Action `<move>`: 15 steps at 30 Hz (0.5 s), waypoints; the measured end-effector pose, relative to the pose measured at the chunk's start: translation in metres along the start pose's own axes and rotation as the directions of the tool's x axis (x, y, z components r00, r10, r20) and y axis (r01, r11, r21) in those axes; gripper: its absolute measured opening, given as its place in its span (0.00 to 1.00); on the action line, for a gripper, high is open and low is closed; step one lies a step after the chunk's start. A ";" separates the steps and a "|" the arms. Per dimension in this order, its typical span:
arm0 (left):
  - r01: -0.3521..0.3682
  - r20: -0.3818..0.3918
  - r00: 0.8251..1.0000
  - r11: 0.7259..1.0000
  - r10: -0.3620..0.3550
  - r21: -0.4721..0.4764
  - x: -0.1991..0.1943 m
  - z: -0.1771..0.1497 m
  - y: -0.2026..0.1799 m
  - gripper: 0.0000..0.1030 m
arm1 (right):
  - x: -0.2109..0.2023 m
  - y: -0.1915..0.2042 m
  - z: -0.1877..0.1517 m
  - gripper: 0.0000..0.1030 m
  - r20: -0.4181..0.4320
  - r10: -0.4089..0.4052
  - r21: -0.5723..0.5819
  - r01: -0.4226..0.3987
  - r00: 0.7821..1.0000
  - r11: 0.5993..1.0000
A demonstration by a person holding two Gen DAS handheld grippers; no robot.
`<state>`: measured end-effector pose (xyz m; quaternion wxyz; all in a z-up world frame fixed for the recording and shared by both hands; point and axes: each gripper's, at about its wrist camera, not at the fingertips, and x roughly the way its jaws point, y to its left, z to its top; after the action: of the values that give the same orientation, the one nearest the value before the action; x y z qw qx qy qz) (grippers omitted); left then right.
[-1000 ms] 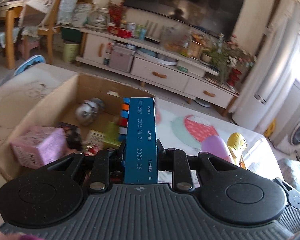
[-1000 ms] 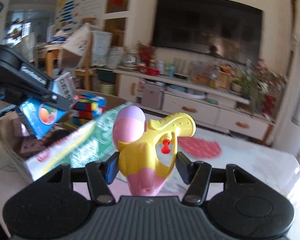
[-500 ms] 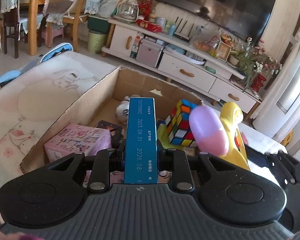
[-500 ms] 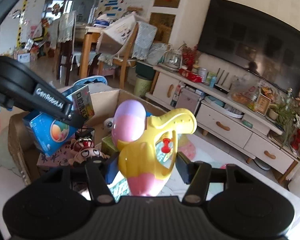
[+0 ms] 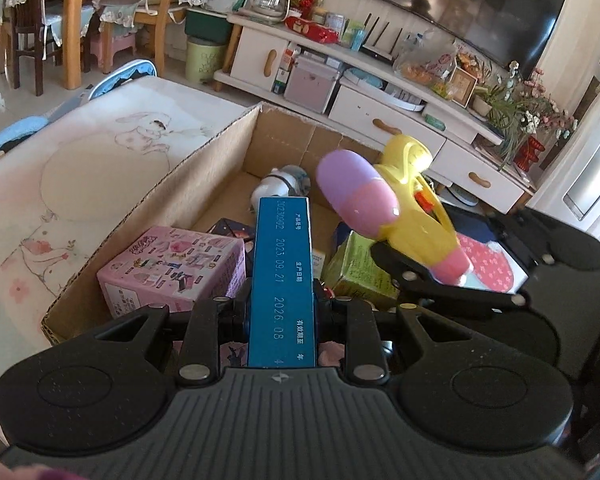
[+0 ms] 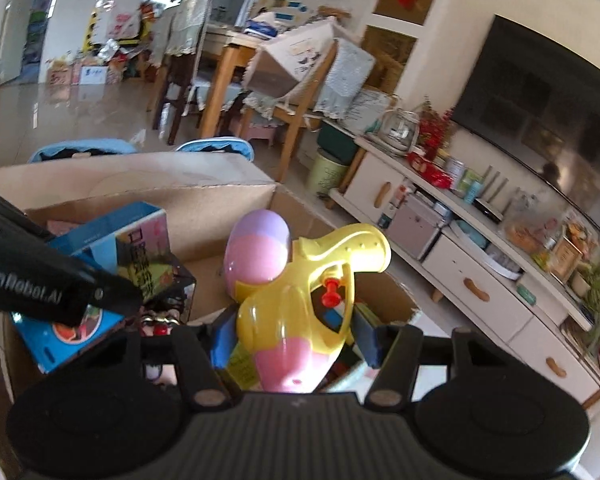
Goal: Organize rigid objects
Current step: 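Carry the blue box and toy water gun over the cardboard box, then open both tools to drop the blue box and water gun inside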
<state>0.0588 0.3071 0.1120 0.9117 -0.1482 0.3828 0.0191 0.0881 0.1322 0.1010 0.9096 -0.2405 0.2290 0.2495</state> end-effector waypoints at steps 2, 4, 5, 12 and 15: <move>-0.010 -0.004 1.000 1.000 0.010 0.000 0.002 0.000 0.001 0.28 | 0.004 0.003 0.000 0.58 -0.001 0.025 -0.021 -0.025 1.000 0.999; -0.015 -0.003 1.000 1.000 0.015 -0.002 0.002 0.001 0.002 0.31 | 0.007 0.006 0.000 0.56 0.002 0.022 -0.038 -0.022 1.000 0.999; -0.021 -0.002 1.000 1.000 0.021 -0.003 0.001 0.001 0.002 0.34 | 0.007 0.008 0.000 0.57 0.006 0.015 -0.041 -0.015 1.000 0.999; -0.004 0.022 1.000 1.000 0.004 0.001 -0.004 -0.002 -0.001 0.67 | -0.008 0.000 -0.003 0.67 0.043 -0.063 0.035 0.061 0.997 0.998; 0.007 0.037 0.999 1.000 -0.008 0.010 -0.006 -0.003 -0.003 0.82 | -0.020 -0.007 -0.007 0.74 0.043 -0.111 0.098 0.106 0.993 0.989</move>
<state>0.0530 0.3039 0.1147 0.9195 -0.1448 0.3652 0.0166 0.0741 0.1165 0.1089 0.9376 -0.2026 0.2053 0.1941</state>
